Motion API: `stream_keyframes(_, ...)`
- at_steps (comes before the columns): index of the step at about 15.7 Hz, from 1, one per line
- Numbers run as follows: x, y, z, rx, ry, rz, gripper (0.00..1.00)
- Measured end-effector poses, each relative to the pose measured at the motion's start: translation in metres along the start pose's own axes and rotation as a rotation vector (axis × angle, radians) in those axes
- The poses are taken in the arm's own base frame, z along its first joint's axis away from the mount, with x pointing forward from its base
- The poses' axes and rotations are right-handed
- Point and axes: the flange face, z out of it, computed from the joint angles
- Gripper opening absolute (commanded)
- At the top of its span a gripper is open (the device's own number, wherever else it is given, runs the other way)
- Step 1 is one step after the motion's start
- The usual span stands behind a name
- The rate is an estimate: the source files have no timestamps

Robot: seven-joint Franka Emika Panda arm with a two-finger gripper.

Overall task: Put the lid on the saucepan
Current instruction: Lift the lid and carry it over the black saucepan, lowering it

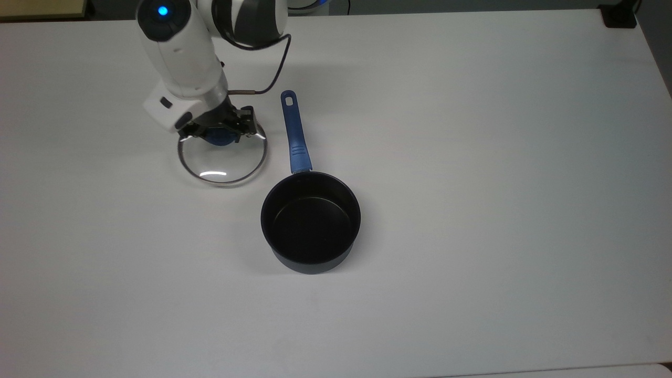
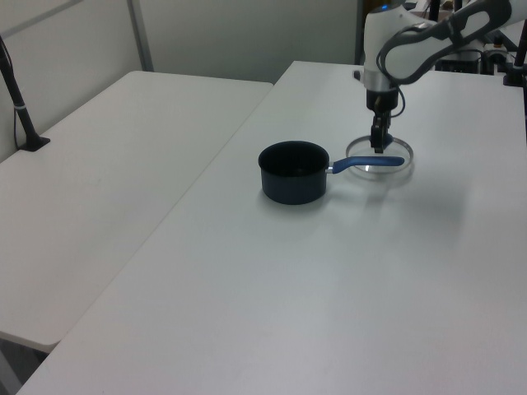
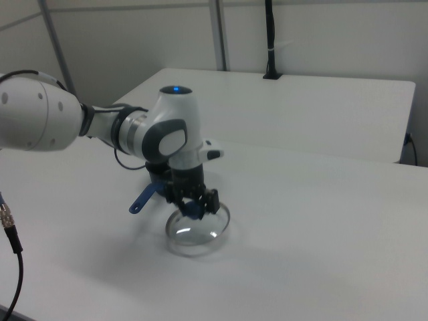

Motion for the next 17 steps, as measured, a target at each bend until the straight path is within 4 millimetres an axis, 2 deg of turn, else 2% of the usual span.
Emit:
stream_keyframes(2,0.011,0.007,-0.029,-0.015,0.059,0.007,0.52)
stream_keyframes(6,0.036,0.011,-0.104,-0.035,0.159,0.051,0.53)
stream_keyframes(8,0.047,-0.001,-0.120,-0.031,0.192,0.086,0.54)
stream_keyframes(11,0.075,-0.049,-0.124,-0.006,0.222,0.135,0.54)
stream_keyframes(14,0.100,-0.110,-0.114,0.014,0.225,0.140,0.54)
stream_keyframes(17,0.113,-0.153,-0.103,0.030,0.256,0.152,0.54)
